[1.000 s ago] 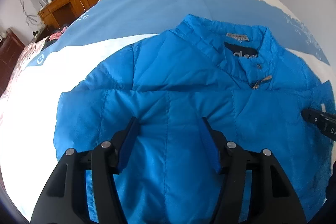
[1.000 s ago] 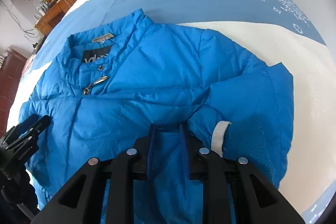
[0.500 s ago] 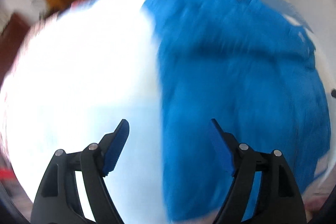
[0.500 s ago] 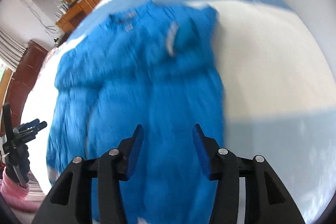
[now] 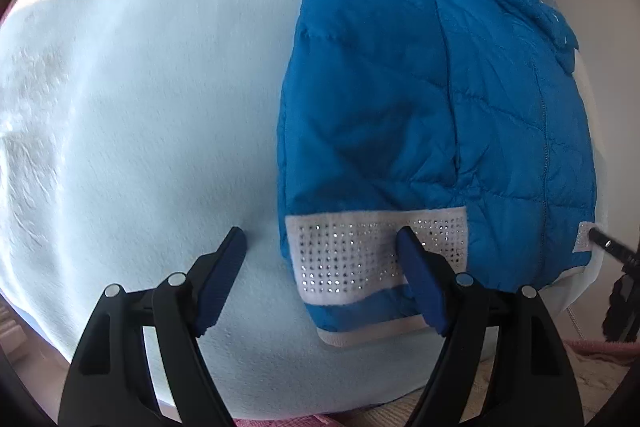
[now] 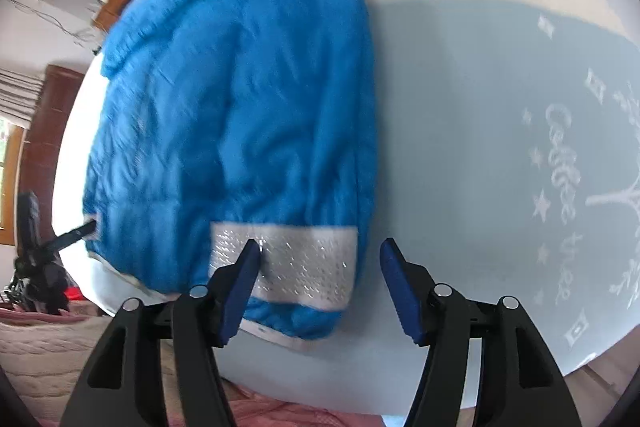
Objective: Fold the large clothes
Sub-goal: 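Grasp the white studded hem band with the left gripper while the right gripper grasps it too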
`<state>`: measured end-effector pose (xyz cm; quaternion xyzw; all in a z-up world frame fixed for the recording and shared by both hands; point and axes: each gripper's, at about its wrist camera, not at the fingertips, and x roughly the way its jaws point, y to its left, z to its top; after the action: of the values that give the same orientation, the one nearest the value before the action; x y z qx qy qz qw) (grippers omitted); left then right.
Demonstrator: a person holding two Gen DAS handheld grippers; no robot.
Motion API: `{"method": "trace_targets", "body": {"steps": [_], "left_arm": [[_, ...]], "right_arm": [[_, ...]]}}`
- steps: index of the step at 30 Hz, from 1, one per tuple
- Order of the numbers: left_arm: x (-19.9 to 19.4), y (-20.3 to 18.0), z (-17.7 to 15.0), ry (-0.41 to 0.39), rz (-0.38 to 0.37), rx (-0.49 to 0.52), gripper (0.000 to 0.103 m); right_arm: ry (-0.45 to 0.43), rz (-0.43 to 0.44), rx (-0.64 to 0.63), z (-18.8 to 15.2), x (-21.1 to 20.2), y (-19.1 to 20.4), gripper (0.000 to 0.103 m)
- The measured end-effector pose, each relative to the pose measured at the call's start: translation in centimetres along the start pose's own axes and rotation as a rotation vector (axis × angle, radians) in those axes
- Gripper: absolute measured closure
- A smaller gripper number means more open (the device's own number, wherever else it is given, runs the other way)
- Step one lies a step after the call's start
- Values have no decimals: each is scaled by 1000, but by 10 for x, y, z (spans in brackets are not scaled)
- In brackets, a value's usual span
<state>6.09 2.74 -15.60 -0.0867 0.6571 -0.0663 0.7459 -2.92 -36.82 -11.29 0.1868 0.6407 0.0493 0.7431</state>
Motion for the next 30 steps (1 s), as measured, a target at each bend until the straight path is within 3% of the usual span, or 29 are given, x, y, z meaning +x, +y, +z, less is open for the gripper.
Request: {"method": "trace_targets", "body": {"steps": [2,3,4,5,10,15,30], "left_arm": [[0,-3,0,2,-16,4,29],[-1,-3,0,3,-30,1,40],[-1,-5,-2,11,-65,-4,51],[-1,-6,-1,17,-86,-8,55],[-2,-4,-7,9,-156,-37,87],[-6,1,-15,-18,-183,-28,90],[0,-4,-11,-22,-191,47,92]], "right_arm": [[6,34,20,-3,7,-2,41],[2,38,20,-3,8,-2,43],[1,49,14,-4,9,-1,53],[5,67,11,-5,10,-1,66],[-2,121,-7,-4,6,5,87],[-13,158,-6,-2,0,3,89],[12,142,-2,-4,8,-4,91]]}}
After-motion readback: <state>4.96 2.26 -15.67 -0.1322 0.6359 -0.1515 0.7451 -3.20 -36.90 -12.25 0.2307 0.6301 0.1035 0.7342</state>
